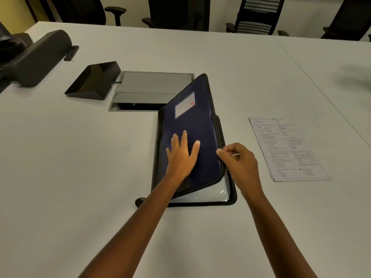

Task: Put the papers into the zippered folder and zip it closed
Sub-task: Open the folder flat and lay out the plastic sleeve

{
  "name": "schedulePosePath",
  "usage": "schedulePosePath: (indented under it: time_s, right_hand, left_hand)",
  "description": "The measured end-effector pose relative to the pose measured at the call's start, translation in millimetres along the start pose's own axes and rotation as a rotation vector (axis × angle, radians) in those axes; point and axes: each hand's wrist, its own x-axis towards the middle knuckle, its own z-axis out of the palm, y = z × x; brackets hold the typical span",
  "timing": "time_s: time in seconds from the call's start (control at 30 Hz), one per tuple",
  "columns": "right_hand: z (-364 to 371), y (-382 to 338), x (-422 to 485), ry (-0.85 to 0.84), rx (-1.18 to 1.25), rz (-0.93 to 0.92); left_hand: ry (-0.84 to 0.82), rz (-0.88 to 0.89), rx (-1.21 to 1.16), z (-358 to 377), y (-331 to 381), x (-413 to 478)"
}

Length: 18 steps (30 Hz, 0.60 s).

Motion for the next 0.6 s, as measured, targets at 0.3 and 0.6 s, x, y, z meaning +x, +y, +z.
schedulePosePath:
  time_s: [0.3, 0.6]
  right_hand:
    - [52.9, -54.7, -27.8, -0.236, 0.047, -0.305]
    - [68.8, 2.9, -19.1, -0.321, -0.297, -0.257]
  left_hand:
    - [0.063, 0.277, 0.050, -99.7, 64.0, 6.4]
    - [0.227, 0.235, 0.310, -175.5, 18.0, -5.7]
